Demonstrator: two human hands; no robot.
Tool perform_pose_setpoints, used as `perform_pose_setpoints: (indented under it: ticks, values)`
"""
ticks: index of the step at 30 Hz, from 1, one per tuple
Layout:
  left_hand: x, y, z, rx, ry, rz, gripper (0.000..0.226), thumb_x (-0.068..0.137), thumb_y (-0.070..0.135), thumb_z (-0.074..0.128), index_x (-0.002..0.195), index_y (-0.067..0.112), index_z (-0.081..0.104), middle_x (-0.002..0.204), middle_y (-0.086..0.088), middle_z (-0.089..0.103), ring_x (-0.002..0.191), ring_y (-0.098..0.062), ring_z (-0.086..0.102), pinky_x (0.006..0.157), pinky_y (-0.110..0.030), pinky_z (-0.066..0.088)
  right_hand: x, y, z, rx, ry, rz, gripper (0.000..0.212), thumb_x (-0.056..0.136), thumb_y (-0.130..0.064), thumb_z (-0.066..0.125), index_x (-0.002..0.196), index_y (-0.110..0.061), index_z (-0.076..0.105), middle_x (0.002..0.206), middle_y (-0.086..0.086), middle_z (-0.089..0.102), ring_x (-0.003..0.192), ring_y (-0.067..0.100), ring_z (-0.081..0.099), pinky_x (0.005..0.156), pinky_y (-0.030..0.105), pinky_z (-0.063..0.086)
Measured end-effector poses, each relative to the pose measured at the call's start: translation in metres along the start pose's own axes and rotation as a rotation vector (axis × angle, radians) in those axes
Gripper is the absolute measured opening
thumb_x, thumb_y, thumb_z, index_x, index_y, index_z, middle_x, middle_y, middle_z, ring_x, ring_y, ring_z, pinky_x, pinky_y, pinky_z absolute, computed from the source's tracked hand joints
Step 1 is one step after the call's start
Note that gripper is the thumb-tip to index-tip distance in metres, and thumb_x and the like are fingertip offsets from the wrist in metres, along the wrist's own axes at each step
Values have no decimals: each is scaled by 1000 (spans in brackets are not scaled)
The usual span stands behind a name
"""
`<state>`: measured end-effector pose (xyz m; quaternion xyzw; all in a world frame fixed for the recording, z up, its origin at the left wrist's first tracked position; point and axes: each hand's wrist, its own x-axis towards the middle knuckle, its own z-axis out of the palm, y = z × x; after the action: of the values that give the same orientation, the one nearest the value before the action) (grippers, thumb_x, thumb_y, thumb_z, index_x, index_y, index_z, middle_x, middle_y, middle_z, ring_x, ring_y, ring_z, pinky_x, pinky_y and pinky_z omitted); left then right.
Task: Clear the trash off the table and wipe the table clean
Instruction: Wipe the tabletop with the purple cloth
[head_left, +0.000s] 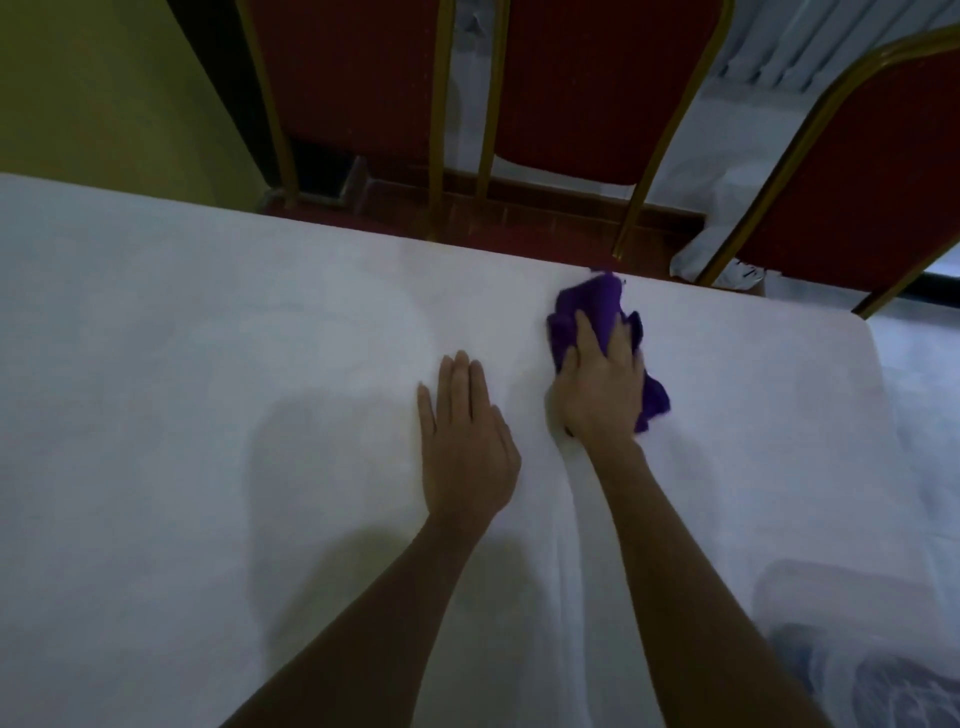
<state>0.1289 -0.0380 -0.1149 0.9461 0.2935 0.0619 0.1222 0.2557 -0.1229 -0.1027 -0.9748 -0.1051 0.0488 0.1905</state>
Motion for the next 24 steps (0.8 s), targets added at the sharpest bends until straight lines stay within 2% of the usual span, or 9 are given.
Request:
perform_pose_setpoints:
  ticks: [3,5,9,12,16,18,21,24]
  values:
    - [-1,-10,0,-103,18,30,54,102,27,32,151,5,35,159,-12,33,150,-26,25,123,-49,20,19,-53,23,-6,-68,-159,49,104,-31,36,152,-28,32,161,11,25,148,33,22,120,51,23]
    - [2,-26,-6,-221,41,-25,53,103,26,34,152,5,32,159,-11,32,150,-24,26,124,-44,20,3,-66,29,-17,-90,-297,48,104,-29,37,152,-29,33,160,9,29,148,29,23,121,48,20]
    - [9,-80,-24,-203,72,-128,54,102,14,37,154,4,25,162,-13,26,152,-24,18,125,-45,16,-93,-42,17,18,-107,-303,53,99,-21,49,151,-30,37,160,2,29,150,23,21,123,44,17]
    - [27,-115,-37,-138,74,-138,55,100,15,39,153,3,27,161,-16,28,152,-27,18,124,-49,17,-127,-18,2,11,-111,-295,52,99,-22,46,150,-28,40,160,1,30,151,20,19,122,46,21]
    - [38,-151,-41,-60,85,-165,53,101,23,31,149,1,35,159,-17,30,152,-28,20,122,-52,19,-60,-45,7,-46,-8,-78,47,102,-32,40,149,-32,35,159,6,30,147,29,25,118,54,26]
    - [35,-157,-38,-15,86,-146,54,103,27,25,149,2,37,160,-16,30,152,-27,19,122,-52,19,-14,-82,23,-20,7,-22,47,103,-37,35,150,-34,31,161,7,25,148,32,21,120,55,20]
    - [33,-157,-34,35,70,-136,54,104,29,22,151,5,34,161,-14,29,153,-26,17,122,-51,18,23,-148,56,2,-20,-116,48,103,-38,32,151,-33,32,162,9,24,150,31,17,122,52,14]
    - [33,-158,-33,64,55,-153,55,104,30,24,152,5,32,161,-13,27,153,-26,16,123,-50,17,0,-187,77,4,-61,-328,47,103,-34,35,149,-30,37,160,8,29,149,28,22,122,49,16]
